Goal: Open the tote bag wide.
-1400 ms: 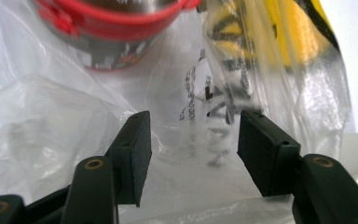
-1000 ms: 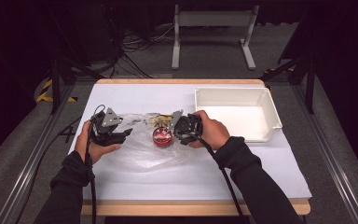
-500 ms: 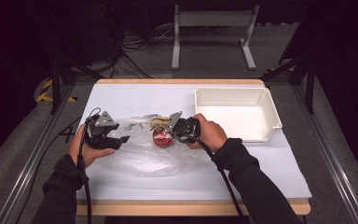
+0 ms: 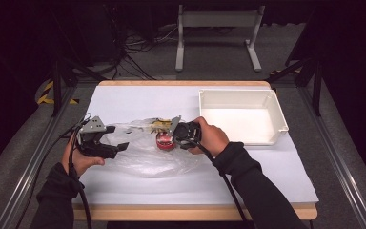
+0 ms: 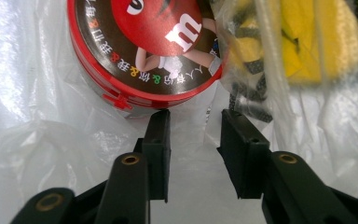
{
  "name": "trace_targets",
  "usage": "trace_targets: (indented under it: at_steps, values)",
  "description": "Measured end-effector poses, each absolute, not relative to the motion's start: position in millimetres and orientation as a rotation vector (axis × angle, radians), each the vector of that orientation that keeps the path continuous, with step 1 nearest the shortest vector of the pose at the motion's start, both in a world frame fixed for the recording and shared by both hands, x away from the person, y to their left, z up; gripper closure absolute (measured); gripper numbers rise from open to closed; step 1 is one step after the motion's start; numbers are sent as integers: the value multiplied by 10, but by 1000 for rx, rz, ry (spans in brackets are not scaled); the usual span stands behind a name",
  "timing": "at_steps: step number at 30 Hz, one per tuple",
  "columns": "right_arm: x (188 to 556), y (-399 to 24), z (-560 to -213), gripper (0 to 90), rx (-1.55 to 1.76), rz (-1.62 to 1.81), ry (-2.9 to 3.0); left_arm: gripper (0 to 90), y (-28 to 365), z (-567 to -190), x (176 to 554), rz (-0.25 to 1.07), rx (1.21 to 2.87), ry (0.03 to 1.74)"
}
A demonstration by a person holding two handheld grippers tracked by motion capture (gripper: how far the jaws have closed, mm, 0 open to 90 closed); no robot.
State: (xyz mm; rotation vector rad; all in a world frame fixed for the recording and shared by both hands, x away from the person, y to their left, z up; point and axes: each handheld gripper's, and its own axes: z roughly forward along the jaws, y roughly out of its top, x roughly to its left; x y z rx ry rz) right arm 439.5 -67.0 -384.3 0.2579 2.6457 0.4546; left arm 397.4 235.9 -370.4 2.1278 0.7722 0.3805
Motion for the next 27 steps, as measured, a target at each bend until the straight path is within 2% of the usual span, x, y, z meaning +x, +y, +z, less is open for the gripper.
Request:
trace_targets:
  at_steps: [5,7,8,10,11,13,15,16,17,18,20,23,27]
  values:
    - [4396,-680,-3830,606,264,461,2642,170,2283,-3669,3892,323,2197,631]
    - [4400,-699,-3812,608,262,471,2636,175,2220,-3690,3867,380,2251,652]
    - [4400,-714,-3806,617,277,484,2634,206,2203,-3705,3862,412,2265,677]
    - [4418,-744,-3804,621,284,485,2640,254,2203,-3731,3852,380,2256,678]
    - [4419,-751,-3808,622,289,482,2642,313,2198,-3757,3840,374,2257,673]
    - [4420,-765,-3819,648,283,474,2650,355,2162,-3805,3794,408,2326,648]
    - [4417,-775,-3829,688,291,461,2663,500,2131,-3868,3748,421,2403,629]
    - [4423,-783,-3840,728,278,462,2672,588,2119,-3947,3713,469,2475,631]
    - [4423,-783,-3840,728,278,462,2672,646,2119,-3947,3713,469,2475,631]
    - [4422,-785,-3845,747,280,462,2678,646,2130,-3983,3707,484,2485,642]
    - [4421,-789,-3857,776,293,453,2686,790,2169,-4043,3721,479,2487,677]
    - [4422,-795,-3855,778,303,440,2683,842,2185,-4083,3753,518,2474,716]
    - [4400,-772,-3823,733,282,471,2673,805,2094,-3938,3721,555,2456,659]
